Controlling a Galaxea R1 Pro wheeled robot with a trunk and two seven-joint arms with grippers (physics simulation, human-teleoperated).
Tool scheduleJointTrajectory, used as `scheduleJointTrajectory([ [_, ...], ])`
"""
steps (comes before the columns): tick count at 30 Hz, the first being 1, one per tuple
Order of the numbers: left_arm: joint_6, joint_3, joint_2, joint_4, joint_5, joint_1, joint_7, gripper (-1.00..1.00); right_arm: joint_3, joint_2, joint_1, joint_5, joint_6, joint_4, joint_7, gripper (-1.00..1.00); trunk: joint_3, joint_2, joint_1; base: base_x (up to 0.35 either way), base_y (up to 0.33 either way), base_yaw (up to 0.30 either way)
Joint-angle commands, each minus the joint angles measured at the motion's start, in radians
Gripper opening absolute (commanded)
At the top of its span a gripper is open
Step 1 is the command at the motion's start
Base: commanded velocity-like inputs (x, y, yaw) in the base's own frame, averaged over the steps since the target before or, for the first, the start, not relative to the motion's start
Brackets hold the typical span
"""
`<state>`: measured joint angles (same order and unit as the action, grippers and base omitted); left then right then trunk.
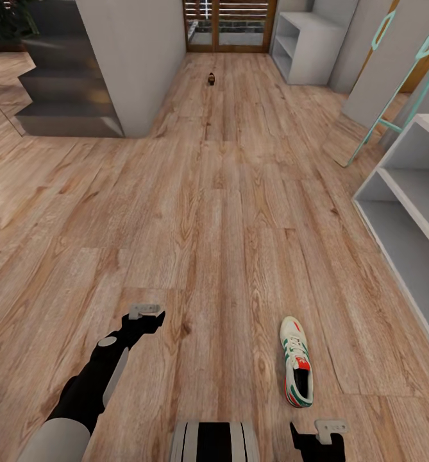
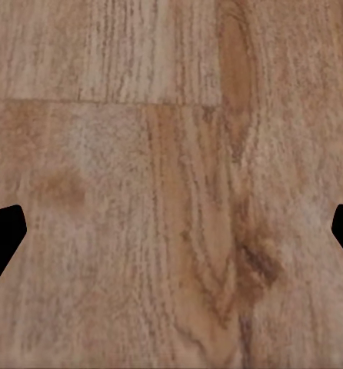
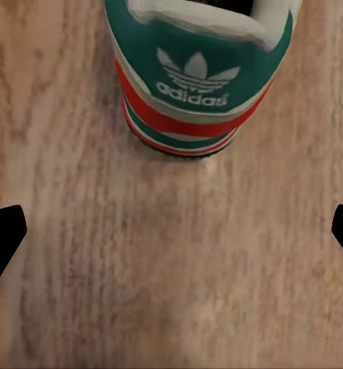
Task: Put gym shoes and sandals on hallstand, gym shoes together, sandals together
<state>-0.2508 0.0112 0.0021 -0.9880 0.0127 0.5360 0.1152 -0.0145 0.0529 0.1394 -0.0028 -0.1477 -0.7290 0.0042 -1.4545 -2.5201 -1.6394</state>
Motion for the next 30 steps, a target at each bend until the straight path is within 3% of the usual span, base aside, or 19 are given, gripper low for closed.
scheduleJointTrajectory([
  [1,-0.006,0.001,0.000,-0.001,0.001,0.000,0.004,1.00,-0.001,0.001,0.000,-0.001,-0.007,0.000,0.000,1.00,-0.001,0.000,0.000,0.000,0.000,0.000],
  [12,-0.009,0.001,-0.001,-0.013,0.001,-0.002,0.002,1.00,0.000,0.003,0.003,0.000,-0.061,-0.020,-0.001,1.00,-0.001,0.000,0.000,0.000,0.000,0.000],
  [30,-0.011,-0.003,-0.002,-0.015,0.001,-0.002,0.002,1.00,0.001,0.002,0.025,0.000,-0.069,-0.063,-0.001,1.00,-0.001,0.000,0.000,0.000,0.000,0.000],
])
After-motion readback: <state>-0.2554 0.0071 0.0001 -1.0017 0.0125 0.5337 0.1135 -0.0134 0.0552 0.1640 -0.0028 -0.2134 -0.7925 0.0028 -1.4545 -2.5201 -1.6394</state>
